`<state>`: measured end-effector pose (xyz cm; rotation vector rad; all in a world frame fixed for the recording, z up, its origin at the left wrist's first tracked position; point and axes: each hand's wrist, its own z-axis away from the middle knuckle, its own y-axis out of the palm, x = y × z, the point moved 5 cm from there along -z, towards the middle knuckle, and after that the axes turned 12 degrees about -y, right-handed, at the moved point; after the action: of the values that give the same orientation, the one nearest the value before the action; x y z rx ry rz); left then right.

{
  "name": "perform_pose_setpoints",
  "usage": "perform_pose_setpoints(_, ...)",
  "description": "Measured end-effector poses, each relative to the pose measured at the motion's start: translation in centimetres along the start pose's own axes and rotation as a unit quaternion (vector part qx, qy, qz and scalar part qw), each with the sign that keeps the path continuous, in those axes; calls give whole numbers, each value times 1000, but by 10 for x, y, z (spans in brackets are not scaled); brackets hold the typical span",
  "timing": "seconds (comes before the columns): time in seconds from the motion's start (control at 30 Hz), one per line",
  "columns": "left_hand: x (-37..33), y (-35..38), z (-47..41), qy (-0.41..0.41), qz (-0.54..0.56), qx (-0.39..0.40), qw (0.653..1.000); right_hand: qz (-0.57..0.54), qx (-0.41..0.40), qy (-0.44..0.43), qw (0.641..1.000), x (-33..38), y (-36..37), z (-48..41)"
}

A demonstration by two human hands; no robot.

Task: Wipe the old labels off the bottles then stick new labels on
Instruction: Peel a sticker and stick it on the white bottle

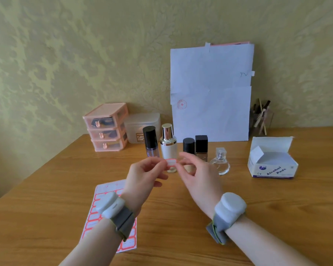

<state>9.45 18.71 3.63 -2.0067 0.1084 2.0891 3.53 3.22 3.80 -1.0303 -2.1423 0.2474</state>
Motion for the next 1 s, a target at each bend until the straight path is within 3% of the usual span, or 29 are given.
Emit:
perform_pose_setpoints(0.07,2,8,-1,7,-8,7,1000,-98,-25,83,991,-17,-6,3)
perform_pose_setpoints(0.17,5,18,-4,1,-21,18,1000,-156,-24,111,981,-26,-10,8)
perform_pose_setpoints(0.43,13,24,-8,12,-44,19,999,-190,-12,143,971,-35,-4,13)
perform_pose_setpoints(0.57,8,16,-17,43,-41,-66,996,-184,-38,157,970,-38,-7,14)
perform_pose_setpoints(0.67,-2,11,-26,93,-97,-121,984,-194,-47,160,967,-39,-11,15)
perform_pose_setpoints(0.8,-14,16,-36,140,-165,-135,967,-199,-41,155,967,-37,-10,15)
perform_pose_setpoints(1.0,-21,32,-53,115,-254,-126,952,-207,-33,152,966,-35,-10,15)
